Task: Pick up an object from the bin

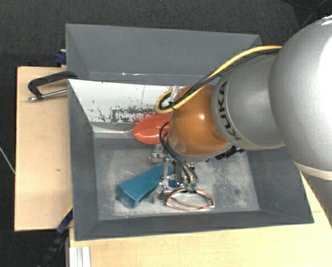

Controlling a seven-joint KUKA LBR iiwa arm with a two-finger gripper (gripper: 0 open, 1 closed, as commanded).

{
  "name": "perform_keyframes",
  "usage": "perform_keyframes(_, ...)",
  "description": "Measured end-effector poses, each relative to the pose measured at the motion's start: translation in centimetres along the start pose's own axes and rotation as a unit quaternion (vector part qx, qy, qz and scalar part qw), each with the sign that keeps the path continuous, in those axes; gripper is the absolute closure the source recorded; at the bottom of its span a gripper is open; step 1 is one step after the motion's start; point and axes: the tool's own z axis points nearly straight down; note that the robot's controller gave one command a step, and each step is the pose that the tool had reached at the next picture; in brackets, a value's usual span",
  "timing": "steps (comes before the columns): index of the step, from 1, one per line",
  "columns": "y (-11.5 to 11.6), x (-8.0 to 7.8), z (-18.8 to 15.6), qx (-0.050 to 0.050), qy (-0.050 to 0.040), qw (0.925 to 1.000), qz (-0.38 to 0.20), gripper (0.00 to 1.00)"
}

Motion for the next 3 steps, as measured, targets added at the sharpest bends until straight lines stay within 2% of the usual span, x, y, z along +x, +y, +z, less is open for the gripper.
perform_keyframes(1, 2.1, -0.5, -1.7, 0.000, 0.0015, 0.9976, -0.070, 0.00)
perform_keyframes(2, 1.7, -0.6, -4.5, 0.000, -0.0017, 0.9961, -0.088, 0.00)
perform_keyframes(3, 1.3, -0.8, 0.3, 0.000, 0.0002, 0.9862, -0.165, 0.00)
